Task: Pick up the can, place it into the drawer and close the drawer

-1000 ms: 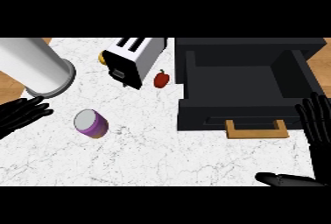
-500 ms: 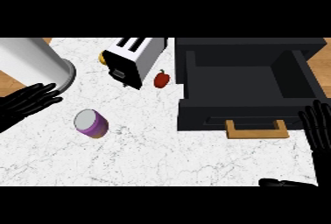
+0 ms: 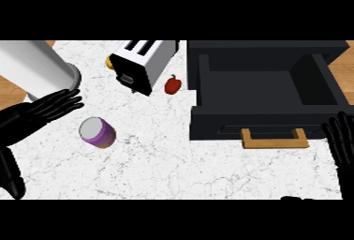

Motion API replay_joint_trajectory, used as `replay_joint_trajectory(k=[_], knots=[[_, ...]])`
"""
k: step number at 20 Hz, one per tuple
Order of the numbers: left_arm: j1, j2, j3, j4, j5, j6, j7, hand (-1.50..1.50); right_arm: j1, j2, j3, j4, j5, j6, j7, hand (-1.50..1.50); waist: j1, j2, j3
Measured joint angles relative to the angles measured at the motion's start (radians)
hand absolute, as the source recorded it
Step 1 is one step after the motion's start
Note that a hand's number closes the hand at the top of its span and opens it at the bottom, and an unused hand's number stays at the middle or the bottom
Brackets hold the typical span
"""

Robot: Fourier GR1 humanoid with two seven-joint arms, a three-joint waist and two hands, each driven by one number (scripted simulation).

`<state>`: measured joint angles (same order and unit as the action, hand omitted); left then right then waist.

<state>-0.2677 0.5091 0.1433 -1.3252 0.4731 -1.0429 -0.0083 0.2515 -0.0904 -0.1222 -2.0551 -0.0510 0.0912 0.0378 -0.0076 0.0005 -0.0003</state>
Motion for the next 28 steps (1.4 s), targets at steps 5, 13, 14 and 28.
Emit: replay_joint_trajectory(k=[5, 13, 14, 28], knots=[[0.0, -0.069, 0.012, 0.045, -0.166, 0.011, -0.078, -1.5, 0.011, 0.007, -0.009, 0.008, 0.007, 0.014, -0.017, -1.5, 0.0, 0.0, 0.0], [-0.045, -0.09, 0.011, 0.194, -0.396, 0.071, -0.251, -1.5, -0.001, -0.007, -0.047, 0.022, -0.021, 0.049, -0.018, -1.5, -0.004, 0.002, -0.001], [-0.049, -0.088, 0.005, 0.216, -0.42, 0.083, -0.278, -1.5, 0.009, 0.002, -0.039, 0.015, -0.013, 0.047, -0.022, -1.5, -0.006, 0.002, -0.001], [-0.108, -0.03, -0.12, 0.492, -0.614, 0.278, -0.58, -1.5, -0.027, 0.013, -0.041, 0.035, -0.002, 0.045, -0.025, -1.5, -0.014, 0.007, -0.002]])
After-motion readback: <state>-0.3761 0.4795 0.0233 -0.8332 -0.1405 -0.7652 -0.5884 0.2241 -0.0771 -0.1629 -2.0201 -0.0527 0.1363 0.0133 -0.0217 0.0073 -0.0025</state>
